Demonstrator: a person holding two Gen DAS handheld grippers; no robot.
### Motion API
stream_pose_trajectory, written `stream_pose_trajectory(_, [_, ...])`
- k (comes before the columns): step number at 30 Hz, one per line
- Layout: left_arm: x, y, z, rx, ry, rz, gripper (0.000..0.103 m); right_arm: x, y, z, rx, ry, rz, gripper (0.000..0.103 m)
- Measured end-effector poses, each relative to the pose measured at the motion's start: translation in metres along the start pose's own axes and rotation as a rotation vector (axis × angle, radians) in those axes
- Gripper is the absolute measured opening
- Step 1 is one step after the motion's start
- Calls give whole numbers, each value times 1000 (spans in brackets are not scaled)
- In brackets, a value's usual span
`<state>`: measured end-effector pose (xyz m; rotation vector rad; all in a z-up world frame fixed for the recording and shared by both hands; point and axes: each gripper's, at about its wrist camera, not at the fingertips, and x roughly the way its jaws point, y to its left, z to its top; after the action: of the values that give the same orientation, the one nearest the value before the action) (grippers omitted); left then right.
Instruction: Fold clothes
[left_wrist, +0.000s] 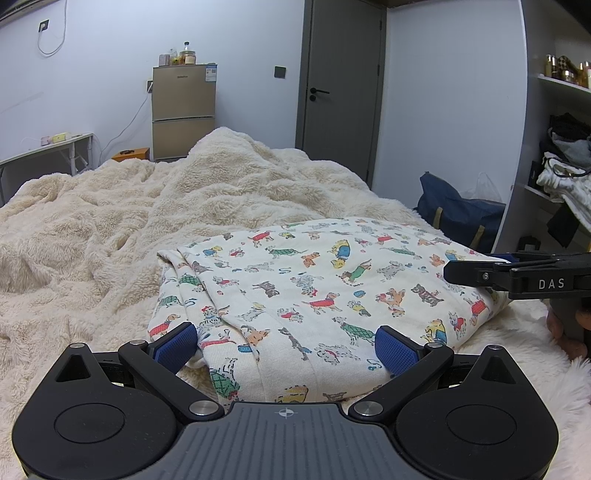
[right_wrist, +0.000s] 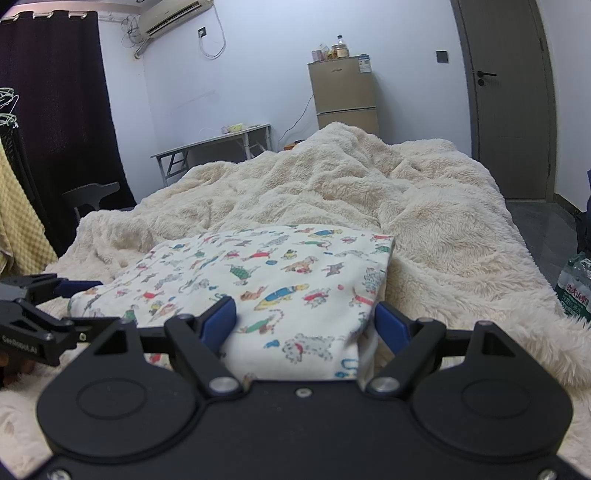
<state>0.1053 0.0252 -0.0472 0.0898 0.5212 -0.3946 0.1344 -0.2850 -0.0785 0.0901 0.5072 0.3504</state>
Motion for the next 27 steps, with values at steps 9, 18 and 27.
stream_pose_trajectory(9, [-20, -58, -19, 704, -8, 29, 100, -40, 31, 10, -629, 83, 24, 82])
stream_pose_trajectory(18, [10, -91, -27, 969, -86, 168, 84, -19, 86, -34, -1097, 85, -62, 83])
stream_pose_trajectory(27, [50, -120, -33, 1096, -124, 214, 61, -6, 108, -29, -1171, 38, -64, 83])
